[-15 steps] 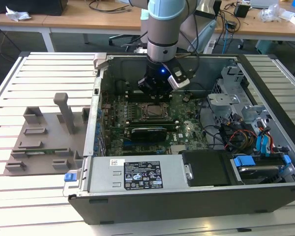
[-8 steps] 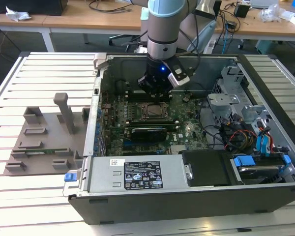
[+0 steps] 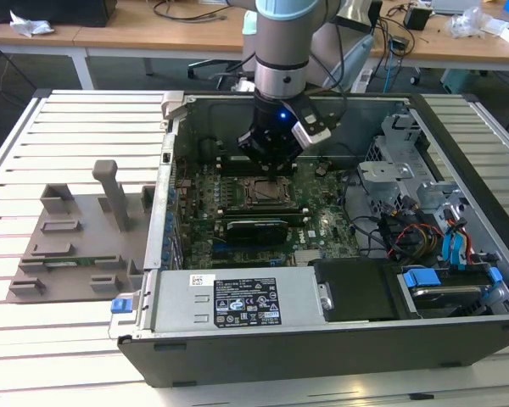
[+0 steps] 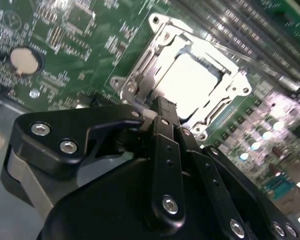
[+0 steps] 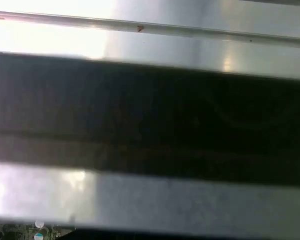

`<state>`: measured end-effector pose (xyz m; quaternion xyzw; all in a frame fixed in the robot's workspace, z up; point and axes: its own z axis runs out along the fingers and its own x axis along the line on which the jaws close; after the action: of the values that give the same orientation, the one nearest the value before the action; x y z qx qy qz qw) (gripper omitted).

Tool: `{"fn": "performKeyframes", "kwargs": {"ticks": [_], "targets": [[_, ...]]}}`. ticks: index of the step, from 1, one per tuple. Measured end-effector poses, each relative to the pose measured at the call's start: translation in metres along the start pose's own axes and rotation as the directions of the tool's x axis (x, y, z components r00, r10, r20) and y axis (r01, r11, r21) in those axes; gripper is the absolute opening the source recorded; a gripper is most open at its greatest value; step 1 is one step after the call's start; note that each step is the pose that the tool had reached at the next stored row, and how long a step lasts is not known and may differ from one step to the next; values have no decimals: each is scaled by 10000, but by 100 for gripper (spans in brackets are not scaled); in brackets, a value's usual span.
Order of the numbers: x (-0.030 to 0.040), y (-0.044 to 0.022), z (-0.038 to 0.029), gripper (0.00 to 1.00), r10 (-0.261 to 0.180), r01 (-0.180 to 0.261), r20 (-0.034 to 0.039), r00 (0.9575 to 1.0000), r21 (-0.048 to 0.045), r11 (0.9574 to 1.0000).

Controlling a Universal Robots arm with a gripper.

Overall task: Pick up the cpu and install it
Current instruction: 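Install the first cpu locking lever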

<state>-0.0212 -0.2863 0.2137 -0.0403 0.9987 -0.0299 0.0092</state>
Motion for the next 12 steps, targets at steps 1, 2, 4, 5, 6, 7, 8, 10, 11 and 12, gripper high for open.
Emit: {"fn": "performKeyframes", "kwargs": {"ticks": [1,2,4,5,6,7,8,10,11,12], "targets": [[3,-27,2,11,1,-1,-1,10000,11,10000],[4,-46,3,11,1,-1,-1,10000,15,10000],[7,-82,5,11,1,-1,-2,10000,23,10000],[8,-94,6,11,0,0,-2,10000,25,10000],[9,-104,6,11,0,0,-1,10000,26,10000],[9,-110,7,11,0,0,-1,10000,26,10000],[9,-111,7,11,1,-1,-1,10000,25,10000],[10,-112,-2,11,2,-2,-4,10000,31,10000],[9,-113,-9,11,0,0,-3,10000,32,10000],[9,-113,-18,11,1,-1,-3,10000,31,10000]]}}
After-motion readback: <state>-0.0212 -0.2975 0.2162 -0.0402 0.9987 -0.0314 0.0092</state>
